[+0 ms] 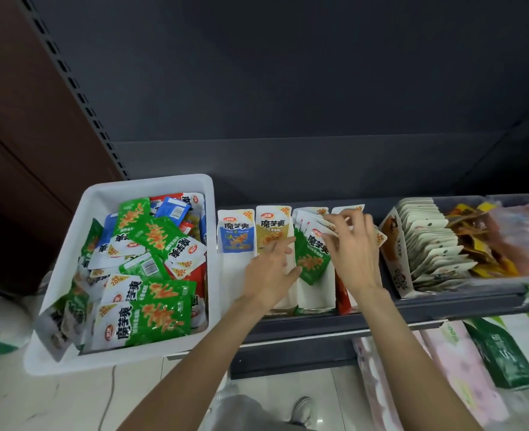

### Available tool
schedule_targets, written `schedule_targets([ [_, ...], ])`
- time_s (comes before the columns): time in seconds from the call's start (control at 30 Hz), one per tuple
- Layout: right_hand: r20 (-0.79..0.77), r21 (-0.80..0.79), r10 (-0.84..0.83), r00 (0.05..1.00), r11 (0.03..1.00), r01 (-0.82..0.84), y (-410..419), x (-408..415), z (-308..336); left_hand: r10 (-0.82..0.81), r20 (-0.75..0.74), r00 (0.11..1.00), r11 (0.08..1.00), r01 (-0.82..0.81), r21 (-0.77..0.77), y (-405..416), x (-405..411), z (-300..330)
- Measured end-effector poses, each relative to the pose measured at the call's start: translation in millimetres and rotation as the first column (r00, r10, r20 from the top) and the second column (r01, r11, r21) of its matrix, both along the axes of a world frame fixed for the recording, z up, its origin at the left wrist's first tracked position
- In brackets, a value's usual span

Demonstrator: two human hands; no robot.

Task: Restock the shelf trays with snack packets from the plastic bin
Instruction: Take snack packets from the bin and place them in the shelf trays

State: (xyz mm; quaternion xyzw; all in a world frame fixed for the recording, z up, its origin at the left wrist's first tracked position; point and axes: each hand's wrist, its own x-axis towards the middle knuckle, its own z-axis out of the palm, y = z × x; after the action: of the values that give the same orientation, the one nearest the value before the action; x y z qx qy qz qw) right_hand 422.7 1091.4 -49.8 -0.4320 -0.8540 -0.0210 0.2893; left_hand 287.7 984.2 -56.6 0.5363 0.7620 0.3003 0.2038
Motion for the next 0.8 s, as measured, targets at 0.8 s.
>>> schedule_targets([
  [0.8, 0.374, -0.534, 0.672, 0.639, 0.719, -0.444, -154.1, -213.8, -11.7, 0.223, -0.306, 0.926, 0.936, -0.291, -0.198, -167.3, -191.1, -21.8],
])
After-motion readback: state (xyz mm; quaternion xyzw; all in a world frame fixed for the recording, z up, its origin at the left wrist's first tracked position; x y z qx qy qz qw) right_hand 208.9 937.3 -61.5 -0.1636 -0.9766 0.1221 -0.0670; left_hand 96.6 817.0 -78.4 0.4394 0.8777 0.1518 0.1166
